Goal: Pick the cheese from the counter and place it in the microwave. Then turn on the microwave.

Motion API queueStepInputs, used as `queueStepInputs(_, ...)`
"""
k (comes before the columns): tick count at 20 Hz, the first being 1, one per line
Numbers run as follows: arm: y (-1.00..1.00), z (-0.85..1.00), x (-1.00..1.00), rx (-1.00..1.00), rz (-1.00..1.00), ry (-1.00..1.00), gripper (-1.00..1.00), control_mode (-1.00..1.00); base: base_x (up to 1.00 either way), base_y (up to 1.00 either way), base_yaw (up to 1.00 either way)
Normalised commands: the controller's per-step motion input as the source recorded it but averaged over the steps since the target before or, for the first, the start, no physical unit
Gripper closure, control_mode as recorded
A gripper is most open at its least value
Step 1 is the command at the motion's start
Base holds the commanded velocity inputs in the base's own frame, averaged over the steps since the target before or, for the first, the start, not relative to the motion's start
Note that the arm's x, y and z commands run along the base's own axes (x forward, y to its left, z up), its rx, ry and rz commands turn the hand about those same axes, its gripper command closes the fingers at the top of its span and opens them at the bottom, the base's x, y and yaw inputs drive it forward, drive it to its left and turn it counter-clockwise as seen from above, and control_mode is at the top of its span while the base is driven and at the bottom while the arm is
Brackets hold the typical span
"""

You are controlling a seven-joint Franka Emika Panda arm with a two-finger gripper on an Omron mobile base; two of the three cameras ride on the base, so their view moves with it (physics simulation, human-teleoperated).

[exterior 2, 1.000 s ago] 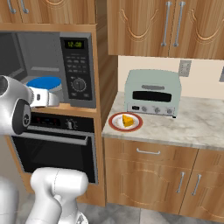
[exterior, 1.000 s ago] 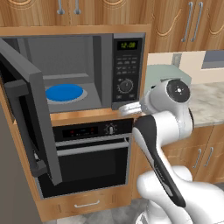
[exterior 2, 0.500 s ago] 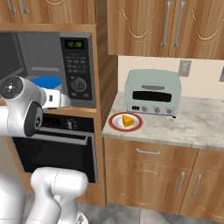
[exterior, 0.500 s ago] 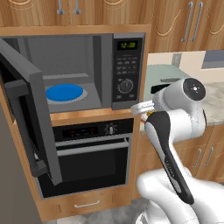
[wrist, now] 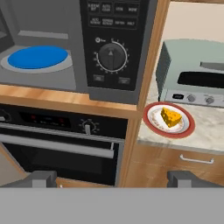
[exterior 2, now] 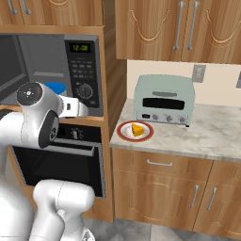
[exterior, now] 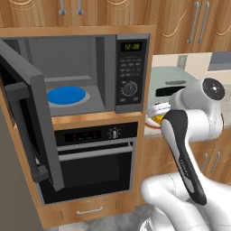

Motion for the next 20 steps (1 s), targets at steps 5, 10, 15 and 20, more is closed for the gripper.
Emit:
queueStepInputs(5,-0.34,-0.04,0.09,0.00,0.00,0.06,-1.00,-1.00,0.00,0.00,0.00)
queueStepInputs(10,-0.30,-0.04,0.12,0.00,-0.01,0.05,-1.00,-1.00,0.00,0.00,0.00)
queueStepInputs(15,-0.27,-0.02,0.15,0.00,0.00,0.06,-1.00,-1.00,0.00,0.00,0.00)
queueStepInputs(20,-0.27,-0.06,0.16,0.00,0.00,0.08,-1.00,-1.00,0.00,0.00,0.00)
